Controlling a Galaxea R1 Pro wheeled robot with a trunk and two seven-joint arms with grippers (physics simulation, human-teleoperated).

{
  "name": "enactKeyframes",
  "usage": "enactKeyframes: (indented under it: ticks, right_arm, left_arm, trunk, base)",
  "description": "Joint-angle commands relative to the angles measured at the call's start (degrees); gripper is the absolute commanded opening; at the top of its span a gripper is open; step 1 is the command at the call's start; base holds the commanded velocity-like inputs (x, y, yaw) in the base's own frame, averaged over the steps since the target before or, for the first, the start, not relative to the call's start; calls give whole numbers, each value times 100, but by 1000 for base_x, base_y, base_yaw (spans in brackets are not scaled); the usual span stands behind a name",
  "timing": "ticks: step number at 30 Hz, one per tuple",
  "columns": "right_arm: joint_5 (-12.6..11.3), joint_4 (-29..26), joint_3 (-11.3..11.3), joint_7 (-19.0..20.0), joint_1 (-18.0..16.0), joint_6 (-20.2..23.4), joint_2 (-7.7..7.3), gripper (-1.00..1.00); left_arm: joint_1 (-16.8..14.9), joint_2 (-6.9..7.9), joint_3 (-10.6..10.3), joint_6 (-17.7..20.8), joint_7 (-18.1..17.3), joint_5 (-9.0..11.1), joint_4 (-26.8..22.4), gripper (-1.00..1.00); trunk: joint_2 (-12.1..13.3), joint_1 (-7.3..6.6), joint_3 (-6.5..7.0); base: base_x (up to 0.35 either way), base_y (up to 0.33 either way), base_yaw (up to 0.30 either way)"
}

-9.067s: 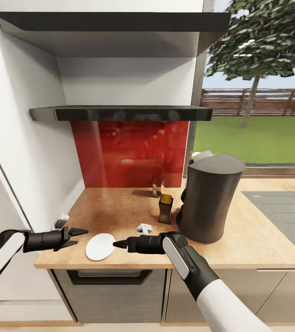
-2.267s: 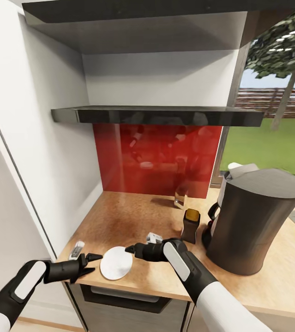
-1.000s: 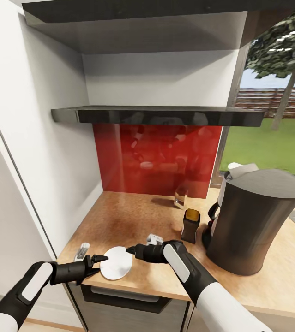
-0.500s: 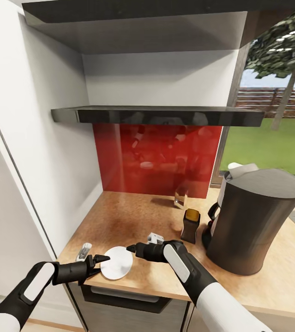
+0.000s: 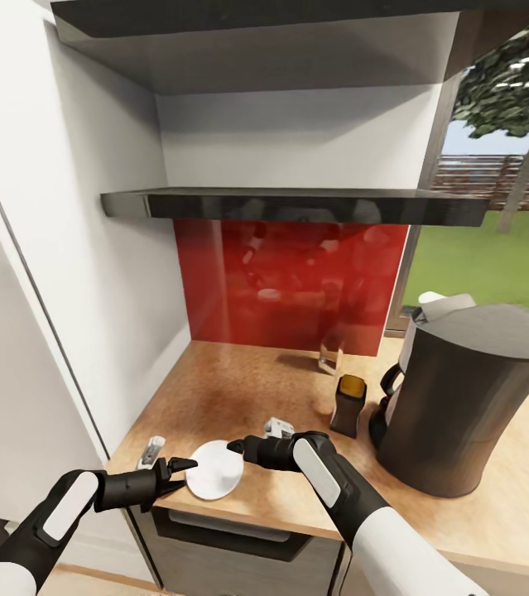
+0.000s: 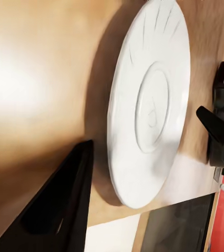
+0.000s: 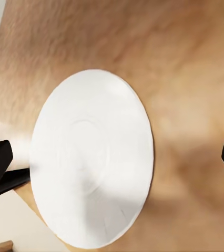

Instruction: Set up a coffee station on the kitchen countertop: keep the coffee maker on the countertop, move the bottle of coffee from the kitchen shelf to the counter next to the coffee maker, place a paper coffee filter on top of the coffee maker, put the saucer next to the coffee maker with the coffee cup on the saucer, and place the electric kettle next to the coffee maker.

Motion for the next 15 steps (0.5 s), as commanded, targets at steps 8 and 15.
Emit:
enactKeyframes:
  ticks: [8,15]
  right_arm:
    - [8,-5,-2,7,-5,18,0,100]
    - [8,0,-2,7,-5,16,0,100]
  left_arm:
    - [-6,5,-14,-8,-49,-79,3,100]
    - [-6,5,-21,-8,-49,-80,3,100]
  trunk:
    - [-13,4,-19]
    - [-13,4,-19]
  base:
    - [0,0,16]
    - [0,0,1]
